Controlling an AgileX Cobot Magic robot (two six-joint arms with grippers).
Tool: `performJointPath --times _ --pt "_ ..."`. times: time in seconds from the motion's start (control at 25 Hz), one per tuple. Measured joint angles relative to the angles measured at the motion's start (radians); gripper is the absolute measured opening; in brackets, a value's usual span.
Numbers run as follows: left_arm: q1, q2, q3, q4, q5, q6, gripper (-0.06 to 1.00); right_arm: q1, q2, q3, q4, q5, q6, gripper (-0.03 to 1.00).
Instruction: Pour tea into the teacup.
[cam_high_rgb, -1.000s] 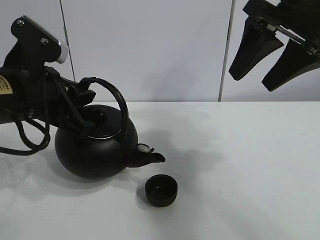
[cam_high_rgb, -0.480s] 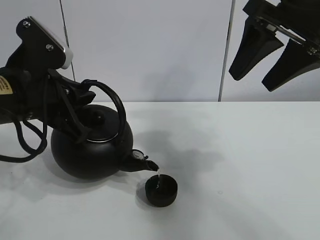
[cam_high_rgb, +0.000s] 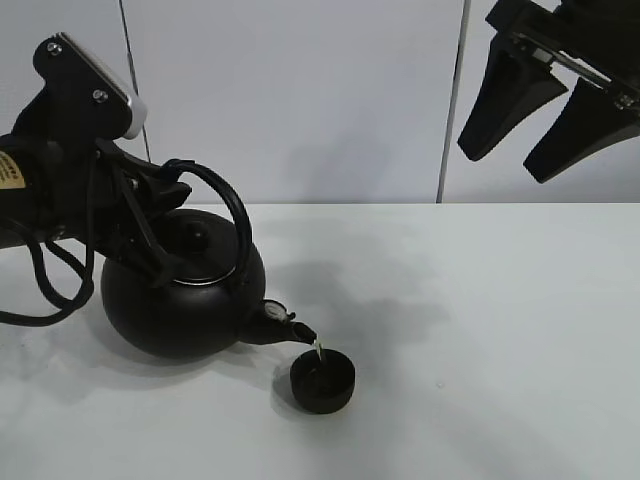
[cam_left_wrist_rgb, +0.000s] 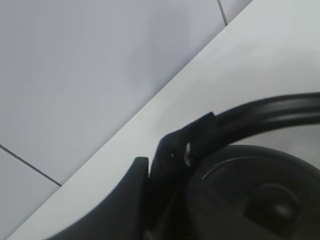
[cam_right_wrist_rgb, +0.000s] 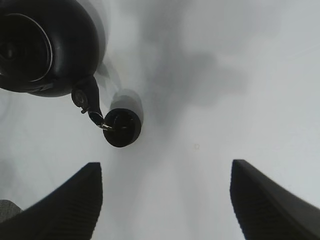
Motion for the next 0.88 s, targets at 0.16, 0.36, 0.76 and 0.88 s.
performJointPath --times 0.16,0.36,0.76,0.88 --pt "0.0 0.0 0.0 0.0 0.0 0.001 0.11 0.0 0.0 0.0 0.0 0.0 0.0 0.49" --pt "0.0 0.0 0.0 0.0 0.0 0.002 0.11 0.0 0.0 0.0 0.0 0.0 0.0 0.49" --pt "0.0 0.0 0.0 0.0 0.0 -0.065 0.11 0.0 0.0 0.0 0.0 0.0 0.0 0.49" --pt "0.0 0.0 0.0 0.0 0.0 -0.148 0.11 0.0 0.0 0.0 0.0 0.0 0.0 0.49"
